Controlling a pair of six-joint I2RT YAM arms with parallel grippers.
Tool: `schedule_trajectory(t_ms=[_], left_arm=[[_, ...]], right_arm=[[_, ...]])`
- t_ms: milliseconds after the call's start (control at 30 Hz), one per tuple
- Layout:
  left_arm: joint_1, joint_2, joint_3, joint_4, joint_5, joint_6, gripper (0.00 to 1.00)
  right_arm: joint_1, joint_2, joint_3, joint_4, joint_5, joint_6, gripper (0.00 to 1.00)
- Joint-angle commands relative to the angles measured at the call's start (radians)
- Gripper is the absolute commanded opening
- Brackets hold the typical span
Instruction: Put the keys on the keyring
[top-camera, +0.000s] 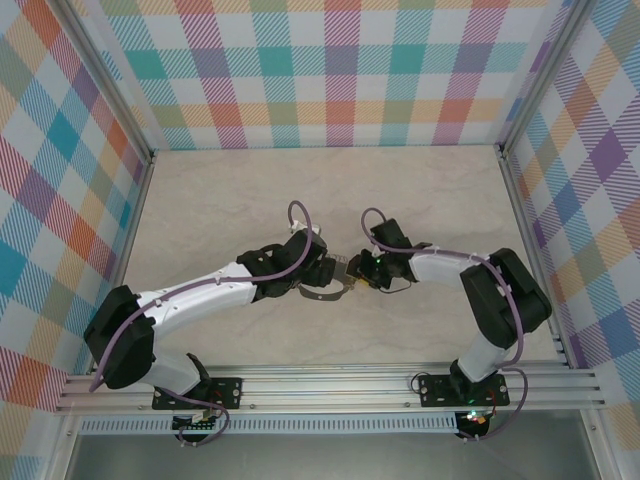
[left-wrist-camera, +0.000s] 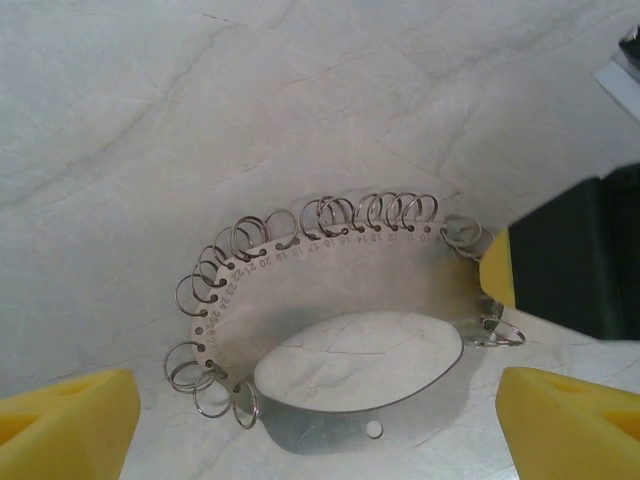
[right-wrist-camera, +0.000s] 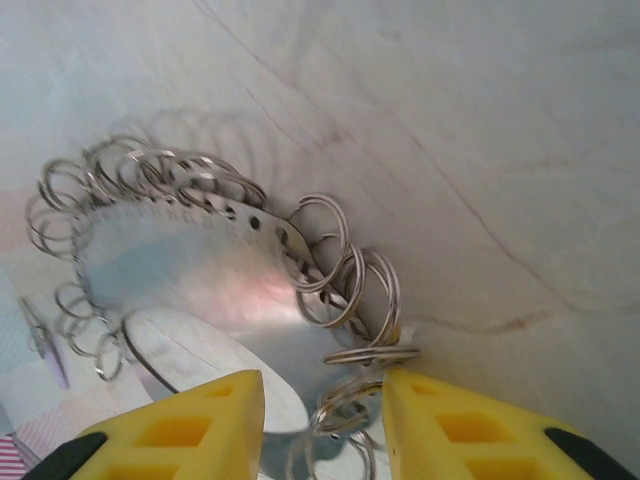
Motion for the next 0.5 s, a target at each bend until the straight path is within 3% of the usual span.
schedule_trajectory(t_ms=[0,300,467], left_arm=[[-0.003,-0.017,-0.004,-0.022,0.017,0.011,0.91],[-0.003,-0.013,-0.04,0.041,0.116,0.091,0.9],[-0.003,0.065,0.043,-0.05,0.183,0.203,0.86]], right_arm=[[-0.015,0.034,0.06,0.028,-0.037,-0.028,0.37],[-0.068,0.088,0.154,0.018,-0.073,-0.047,0.37],[-0.123,-0.034,0.103,-0.014,-0.079,-0.074,0.44]])
